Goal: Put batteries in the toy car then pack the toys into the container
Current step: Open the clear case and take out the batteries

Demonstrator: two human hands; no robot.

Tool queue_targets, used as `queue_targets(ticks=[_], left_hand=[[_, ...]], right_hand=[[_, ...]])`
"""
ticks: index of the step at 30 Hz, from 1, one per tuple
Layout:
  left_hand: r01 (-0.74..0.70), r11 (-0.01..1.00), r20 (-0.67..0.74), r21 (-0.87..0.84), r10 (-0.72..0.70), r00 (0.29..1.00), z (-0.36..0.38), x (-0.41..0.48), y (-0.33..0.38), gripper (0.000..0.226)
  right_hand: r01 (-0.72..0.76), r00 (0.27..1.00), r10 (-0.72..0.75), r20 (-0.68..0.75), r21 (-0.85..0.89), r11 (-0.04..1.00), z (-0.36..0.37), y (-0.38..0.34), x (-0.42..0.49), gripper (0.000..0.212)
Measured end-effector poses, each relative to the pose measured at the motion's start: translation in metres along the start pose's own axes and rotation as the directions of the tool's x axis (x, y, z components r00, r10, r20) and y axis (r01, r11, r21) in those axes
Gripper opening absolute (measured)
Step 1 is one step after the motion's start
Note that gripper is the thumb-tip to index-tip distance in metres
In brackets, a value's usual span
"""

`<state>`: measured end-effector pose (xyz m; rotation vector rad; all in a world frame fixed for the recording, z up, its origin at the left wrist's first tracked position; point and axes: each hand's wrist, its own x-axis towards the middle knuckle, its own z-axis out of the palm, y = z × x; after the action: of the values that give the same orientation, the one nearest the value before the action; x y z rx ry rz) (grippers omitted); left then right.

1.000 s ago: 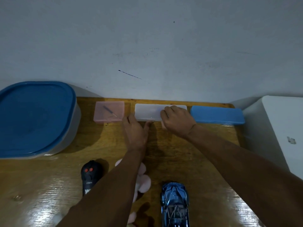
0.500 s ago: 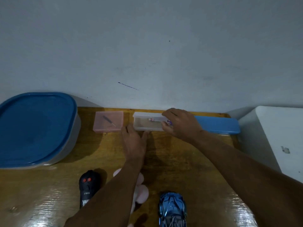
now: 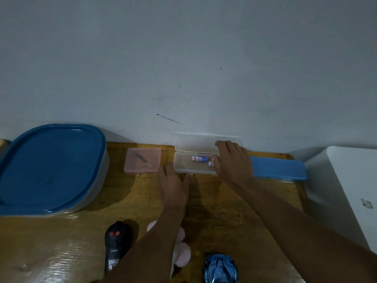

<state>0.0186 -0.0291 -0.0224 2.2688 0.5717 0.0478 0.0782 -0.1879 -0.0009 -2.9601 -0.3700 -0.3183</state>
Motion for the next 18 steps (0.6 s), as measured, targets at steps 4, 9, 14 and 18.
queue_targets(ticks=[4,9,14,18], left_hand=[[-0.016,1.0,-0.012,0.001,0.016,1.0,0.0,-0.001,0.002,0.059],[-0.05,0.998,-0.039,0.031,0.051,0.998,0.0,-0.002,0.002,0.058],[-0.061,0.997,-0.051,0.036,0.063,0.997,0.001,-0.002,0.002,0.056],[-0.061,0.998,-0.048,0.025,0.062,0.997,0.001,0.0,0.001,0.056]], right_hand=[[-0.007,1.0,0.006,0.02,0.034,0.999,0.008,-0.007,-0.009,0.022],[-0.067,0.985,0.054,0.165,0.071,0.995,0.01,-0.028,-0.021,0.047],[-0.134,0.965,0.124,0.232,0.028,0.991,0.006,-0.036,-0.028,0.041],[-0.168,0.951,0.163,0.263,-0.001,0.986,0.009,-0.042,-0.027,0.043]])
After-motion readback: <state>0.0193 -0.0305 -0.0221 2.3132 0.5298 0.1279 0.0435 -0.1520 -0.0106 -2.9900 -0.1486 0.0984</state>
